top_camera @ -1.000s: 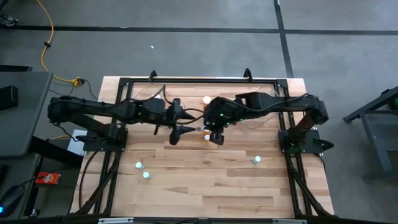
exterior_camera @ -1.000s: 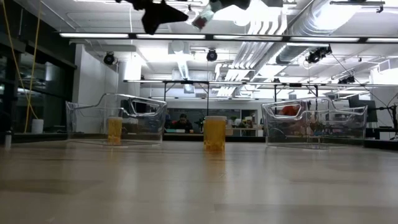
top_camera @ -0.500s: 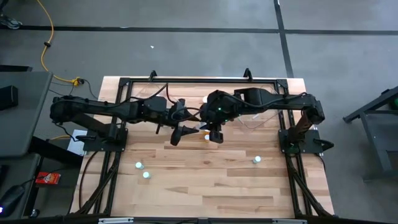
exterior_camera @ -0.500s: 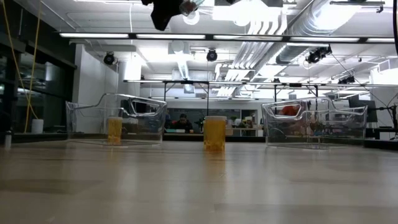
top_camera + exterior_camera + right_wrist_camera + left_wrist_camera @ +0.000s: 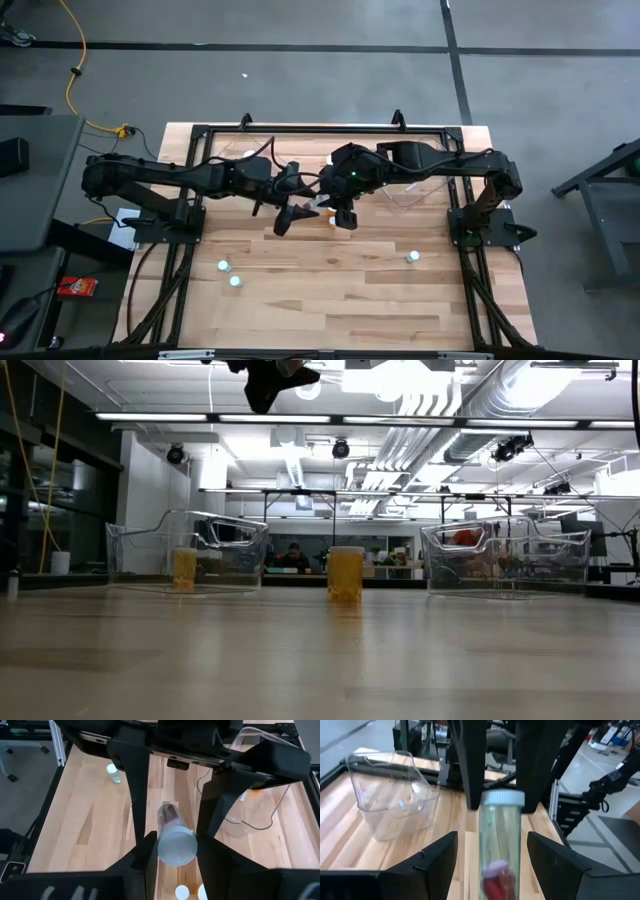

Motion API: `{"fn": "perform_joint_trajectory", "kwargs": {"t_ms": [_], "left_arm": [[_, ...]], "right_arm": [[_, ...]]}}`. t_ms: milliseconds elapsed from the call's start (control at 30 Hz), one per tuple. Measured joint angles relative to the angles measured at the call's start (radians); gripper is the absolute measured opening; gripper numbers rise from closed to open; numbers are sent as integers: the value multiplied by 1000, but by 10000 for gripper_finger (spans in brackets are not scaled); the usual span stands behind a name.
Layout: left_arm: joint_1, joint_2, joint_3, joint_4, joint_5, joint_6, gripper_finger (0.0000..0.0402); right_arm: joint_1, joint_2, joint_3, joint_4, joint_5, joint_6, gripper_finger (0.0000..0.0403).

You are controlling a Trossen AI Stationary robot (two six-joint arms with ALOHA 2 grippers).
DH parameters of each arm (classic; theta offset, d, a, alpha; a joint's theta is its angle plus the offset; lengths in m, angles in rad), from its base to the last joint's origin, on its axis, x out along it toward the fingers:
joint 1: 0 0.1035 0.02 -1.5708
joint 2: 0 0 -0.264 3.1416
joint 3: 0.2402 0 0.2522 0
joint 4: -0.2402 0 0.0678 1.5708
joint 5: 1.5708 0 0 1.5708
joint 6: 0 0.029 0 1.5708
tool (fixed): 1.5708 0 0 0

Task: Pick and place medicine bottles into bin by pill shape (circle, oval)
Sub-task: Put the bottom green capsule bottle into the left transparent bin

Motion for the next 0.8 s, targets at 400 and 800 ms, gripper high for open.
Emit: {"fn": "perform_joint_trajectory", "kwargs": {"t_ms": [400,800], "left_arm": [[6,-9,0,-66,2,-7,229],[6,-9,0,-66,0,-7,229]], "right_arm": [[0,-6,20,-50,0,5,99],[0,-5,20,-51,0,8,99]]}}
